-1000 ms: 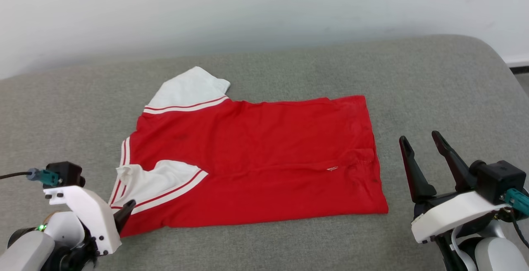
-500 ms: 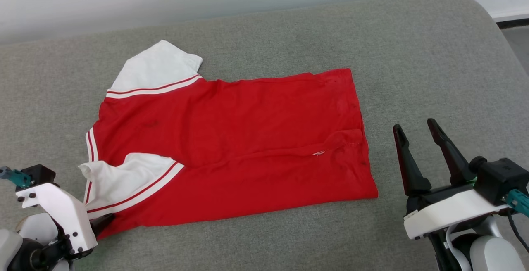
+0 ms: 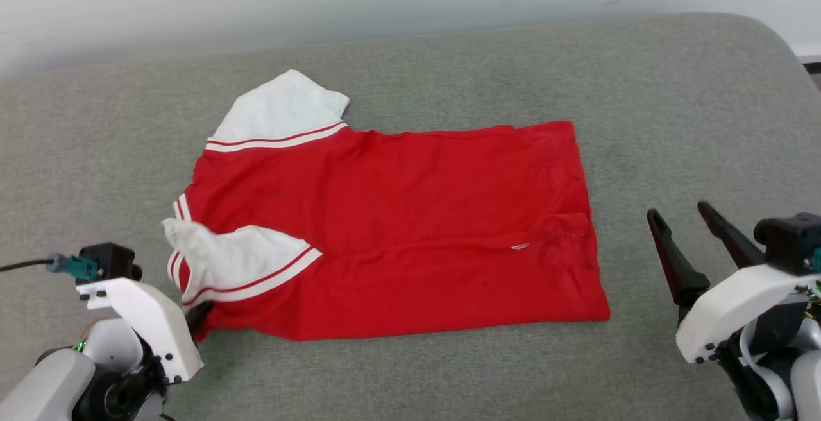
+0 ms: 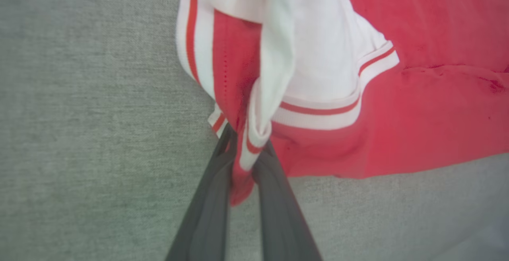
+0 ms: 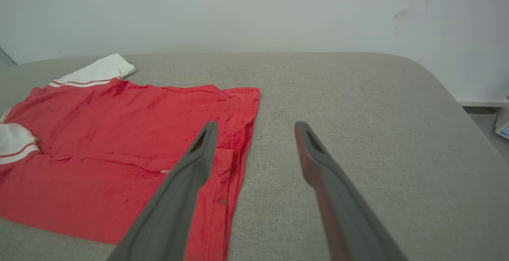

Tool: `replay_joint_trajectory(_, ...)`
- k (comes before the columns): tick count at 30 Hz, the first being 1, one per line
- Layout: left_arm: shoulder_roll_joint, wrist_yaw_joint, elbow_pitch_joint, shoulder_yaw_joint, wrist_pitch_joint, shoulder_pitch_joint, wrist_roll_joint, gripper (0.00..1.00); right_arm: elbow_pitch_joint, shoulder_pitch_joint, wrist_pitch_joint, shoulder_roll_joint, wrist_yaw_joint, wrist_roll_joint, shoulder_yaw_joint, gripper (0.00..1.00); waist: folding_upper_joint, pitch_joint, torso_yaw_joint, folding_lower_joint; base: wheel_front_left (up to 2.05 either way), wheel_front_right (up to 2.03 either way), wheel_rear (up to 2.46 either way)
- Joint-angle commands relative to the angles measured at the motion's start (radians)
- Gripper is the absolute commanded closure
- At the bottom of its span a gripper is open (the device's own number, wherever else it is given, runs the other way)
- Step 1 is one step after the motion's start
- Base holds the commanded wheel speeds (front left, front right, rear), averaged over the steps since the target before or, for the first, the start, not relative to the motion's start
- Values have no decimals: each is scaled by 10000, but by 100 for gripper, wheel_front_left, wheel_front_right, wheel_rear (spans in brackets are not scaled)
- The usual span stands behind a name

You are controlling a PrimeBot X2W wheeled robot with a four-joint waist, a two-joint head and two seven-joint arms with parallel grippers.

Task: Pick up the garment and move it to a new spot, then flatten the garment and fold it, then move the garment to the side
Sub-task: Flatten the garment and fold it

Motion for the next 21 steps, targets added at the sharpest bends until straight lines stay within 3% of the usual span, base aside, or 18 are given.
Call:
replay_joint_trajectory(1,9,49,-154,12,-106,-116,134,100,163,-160,542,-141,-7,182,-93,0,-1,18,156,0,0,0,0)
replay_joint_trajectory(7,91,213,-1239,9,-546,-490,700,100,784,-671,4188,-661,-7,1111,-239,0,-1,395,643,0,0,0,0)
replay_joint_trajectory(10,116,358,-1800,10,-689,-672,963,100,905,-853,5242,-564,-7,1282,-245,0,-1,707,888,0,0,0,0)
replay_joint_trajectory(20,-67,531,-2574,-165,-847,-937,1334,100,2602,-1268,6097,247,-6,1465,283,0,-1,1298,1323,0,0,0,0)
replay_joint_trajectory(21,-92,525,-2540,-178,-857,-901,1319,100,2778,-1263,6096,316,-4,1532,389,52,-1,1303,1332,0,0,0,0)
